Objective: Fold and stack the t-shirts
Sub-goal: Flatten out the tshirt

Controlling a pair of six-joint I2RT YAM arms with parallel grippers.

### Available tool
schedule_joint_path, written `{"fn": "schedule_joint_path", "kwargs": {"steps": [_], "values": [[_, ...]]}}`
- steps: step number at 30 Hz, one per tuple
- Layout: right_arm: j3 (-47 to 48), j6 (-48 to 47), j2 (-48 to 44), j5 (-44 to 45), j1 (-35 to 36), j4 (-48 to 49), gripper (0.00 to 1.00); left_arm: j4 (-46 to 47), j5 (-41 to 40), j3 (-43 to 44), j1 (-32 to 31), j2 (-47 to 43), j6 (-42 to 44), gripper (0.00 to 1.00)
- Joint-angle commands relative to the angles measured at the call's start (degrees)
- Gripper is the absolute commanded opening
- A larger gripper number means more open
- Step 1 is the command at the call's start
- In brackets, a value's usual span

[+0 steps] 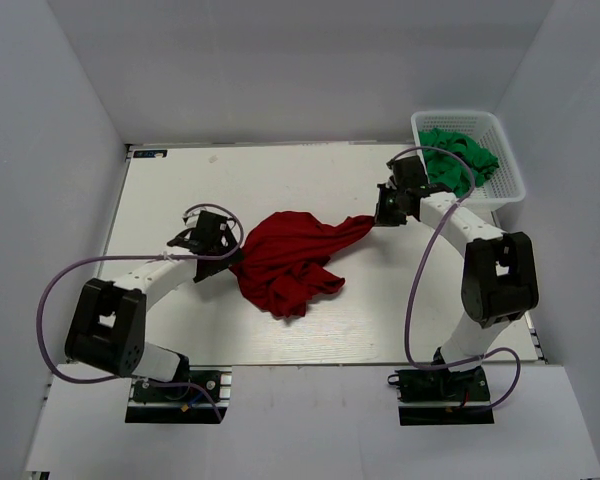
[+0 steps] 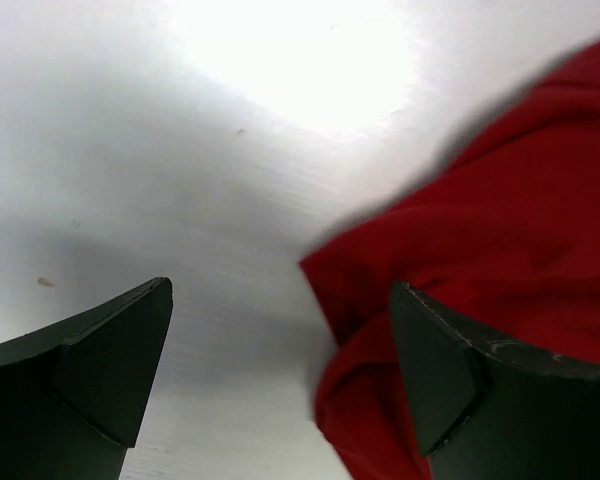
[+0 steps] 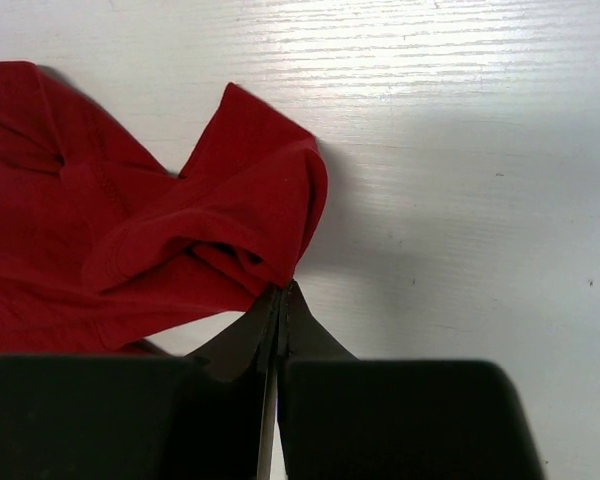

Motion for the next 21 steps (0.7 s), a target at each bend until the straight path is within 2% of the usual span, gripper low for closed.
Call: {"fn": "schedule_joint_path", "kwargs": {"steps": [1, 3, 8, 15, 16, 17, 18, 20, 21], "values": [[2.7, -0.2, 1.8, 0.2, -0.5, -1.5, 0.0, 1.2, -0.3, -0.4, 0.5, -0.6, -0.5, 0.99], [3.0, 0.0, 2.1, 0.2, -0.6, -1.9, 0.0, 2.0, 0.2, -0.4, 0.5, 0.9, 0.2, 0.99], [2.6, 0.7, 2.2, -0.3, -0.5, -1.5, 0.0, 5.8, 2.4, -0.4, -1.1, 5.7, 7.5, 0.91], [2.1, 1.5, 1.5, -0.2, -0.5, -1.1, 0.0, 4.6, 1.8, 0.7, -1.1, 11.1, 9.1, 0.68], [2.1, 1.5, 1.4, 0.0, -0.5, -0.9, 0.0, 5.1, 2.7, 0.7, -1.1, 11.1, 9.1, 0.59], [2.0, 1.3, 1.4, 0.1, -0.5, -0.8, 0.0, 5.8, 3.9, 0.1, -1.1, 11.7, 9.9, 0.56], [2.0, 1.2, 1.4, 0.0, -0.7, -0.9, 0.0, 7.7, 6.2, -0.4, -1.1, 11.7, 10.6, 0.48], [2.0, 0.8, 1.3, 0.1, -0.5, -0.8, 0.0, 10.2, 9.1, -1.1, -1.1, 11.0, 11.3, 0.27], [2.2, 1.0, 1.1, 0.1, -0.5, -0.8, 0.0, 11.4, 12.0, -1.6, -1.1, 11.0, 11.3, 0.2]]}}
